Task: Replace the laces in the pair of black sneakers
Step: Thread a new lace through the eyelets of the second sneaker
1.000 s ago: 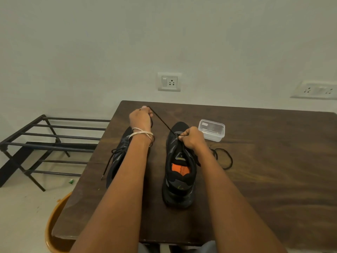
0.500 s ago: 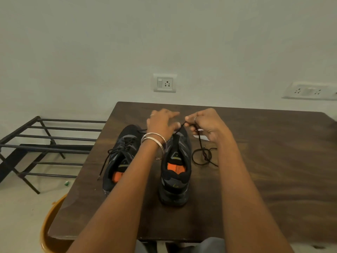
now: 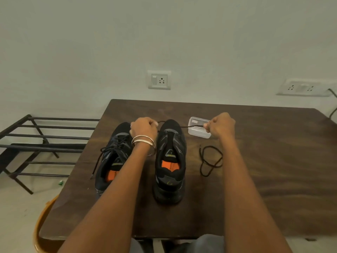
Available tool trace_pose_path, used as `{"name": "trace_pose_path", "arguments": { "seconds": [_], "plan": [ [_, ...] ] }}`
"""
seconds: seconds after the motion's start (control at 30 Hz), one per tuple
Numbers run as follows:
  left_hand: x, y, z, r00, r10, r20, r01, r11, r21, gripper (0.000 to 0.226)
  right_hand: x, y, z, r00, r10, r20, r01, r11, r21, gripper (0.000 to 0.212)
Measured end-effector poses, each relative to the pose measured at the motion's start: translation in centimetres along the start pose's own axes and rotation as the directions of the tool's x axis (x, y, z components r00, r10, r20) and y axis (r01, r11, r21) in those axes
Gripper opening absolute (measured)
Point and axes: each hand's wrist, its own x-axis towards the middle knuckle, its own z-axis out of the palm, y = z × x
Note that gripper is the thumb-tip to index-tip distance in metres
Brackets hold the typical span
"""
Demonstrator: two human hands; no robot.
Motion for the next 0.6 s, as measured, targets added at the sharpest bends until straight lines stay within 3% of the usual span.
{"name": "trace_pose_path", "arguments": {
  "seconds": [0.07, 0.13, 0.2, 0.33, 0.4, 0.5, 0.6],
  "plan": [
    [0.0, 1.2, 0.0, 0.984, 0.164, 0.062, -0.168, 0.984, 0.061, 0.027, -0.8, -1.2, 0.8, 0.994, -0.081, 0.068, 0.080, 0.997, 0.016, 0.024],
    [-0.2, 2.6, 0.0, 0.921, 0.337, 0.194, -0.357, 0.931, 0.075, 0.041, -1.8, -2.7, 1.6, 0.977, -0.165, 0.132, 0.158, 0.985, 0.064, 0.020],
    [-0.6, 3.3, 0.5, 0.879, 0.411, 0.242, -0.429, 0.903, 0.027, 0.030, -2.7, -4.0, 2.1, 0.961, -0.214, 0.177, 0.194, 0.973, 0.124, 0.019],
    [-0.7, 2.9, 0.6, 0.950, 0.298, 0.088, -0.299, 0.954, -0.008, 0.012, -2.8, -4.2, 1.8, 0.957, -0.190, 0.220, 0.158, 0.975, 0.155, 0.020],
    [-0.2, 2.0, -0.1, 0.990, 0.129, -0.054, -0.132, 0.990, -0.050, 0.014, -2.2, -3.1, 0.9, 0.968, -0.157, 0.196, 0.135, 0.983, 0.122, 0.021],
    [0.3, -0.5, -1.2, 0.962, -0.201, -0.185, 0.152, 0.956, -0.251, 0.016, -1.1, -1.1, -0.4, 0.992, -0.087, 0.086, 0.085, 0.996, 0.027, 0.024],
    [0.1, -1.6, -1.2, 0.962, -0.228, -0.152, 0.207, 0.968, -0.140, 0.015, -0.8, -0.5, -0.3, 0.999, -0.030, -0.013, 0.030, 1.000, -0.007, 0.030]
  ]
}}
